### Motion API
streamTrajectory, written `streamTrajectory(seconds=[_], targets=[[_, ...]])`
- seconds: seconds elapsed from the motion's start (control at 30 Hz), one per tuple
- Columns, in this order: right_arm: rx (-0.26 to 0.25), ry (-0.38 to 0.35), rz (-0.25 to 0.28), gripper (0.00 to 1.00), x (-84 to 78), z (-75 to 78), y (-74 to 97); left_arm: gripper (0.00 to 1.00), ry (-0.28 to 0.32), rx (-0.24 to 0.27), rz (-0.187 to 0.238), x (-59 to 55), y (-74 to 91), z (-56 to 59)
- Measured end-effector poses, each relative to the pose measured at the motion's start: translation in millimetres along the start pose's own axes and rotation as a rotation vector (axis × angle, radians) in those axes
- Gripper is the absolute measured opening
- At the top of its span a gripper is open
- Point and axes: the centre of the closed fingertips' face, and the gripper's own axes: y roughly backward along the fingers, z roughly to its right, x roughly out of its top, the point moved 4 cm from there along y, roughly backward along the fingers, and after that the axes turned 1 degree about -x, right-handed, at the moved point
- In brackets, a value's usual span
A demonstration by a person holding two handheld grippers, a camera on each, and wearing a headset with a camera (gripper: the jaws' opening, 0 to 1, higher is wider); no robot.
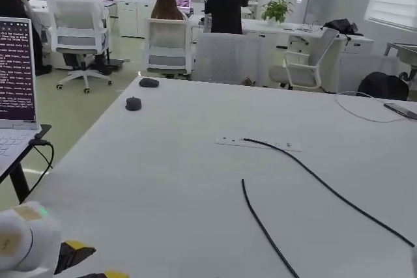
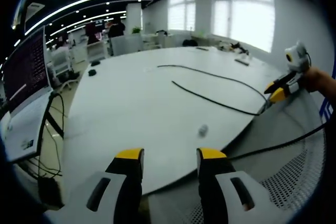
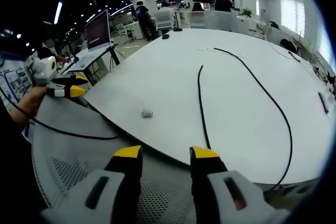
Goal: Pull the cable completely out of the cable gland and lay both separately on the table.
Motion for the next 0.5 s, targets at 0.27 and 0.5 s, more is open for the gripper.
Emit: streamTrajectory(seconds=[0.27,0.5], targets=[[-0.010,-0.026,0.001,0.37,-1.7,2.8,-3.4,0.40,0.005,-0.008,-0.012,-2.4,-7.3,0.4],[-0.017,-0.039,-0.010,0.38,-4.0,4.6,-7.6,0.39,0.024,-0.011,-0.007,-2.2,-9.0,-0.8]])
